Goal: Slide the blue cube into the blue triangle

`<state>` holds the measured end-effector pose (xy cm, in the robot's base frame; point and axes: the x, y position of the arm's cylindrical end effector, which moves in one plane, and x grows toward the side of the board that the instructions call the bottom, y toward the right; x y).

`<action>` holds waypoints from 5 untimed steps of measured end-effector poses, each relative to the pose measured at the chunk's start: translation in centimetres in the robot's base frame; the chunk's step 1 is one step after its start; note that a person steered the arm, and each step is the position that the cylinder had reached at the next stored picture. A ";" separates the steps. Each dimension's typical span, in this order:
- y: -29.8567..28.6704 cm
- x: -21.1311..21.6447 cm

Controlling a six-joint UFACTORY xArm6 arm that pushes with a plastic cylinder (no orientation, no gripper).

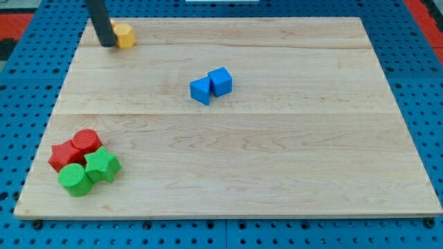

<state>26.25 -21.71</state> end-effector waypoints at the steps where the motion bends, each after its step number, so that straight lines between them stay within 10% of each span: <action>1: -1.0 3.2; 4: 32.7 9.2; 5: 32.1 13.4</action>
<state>39.67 10.37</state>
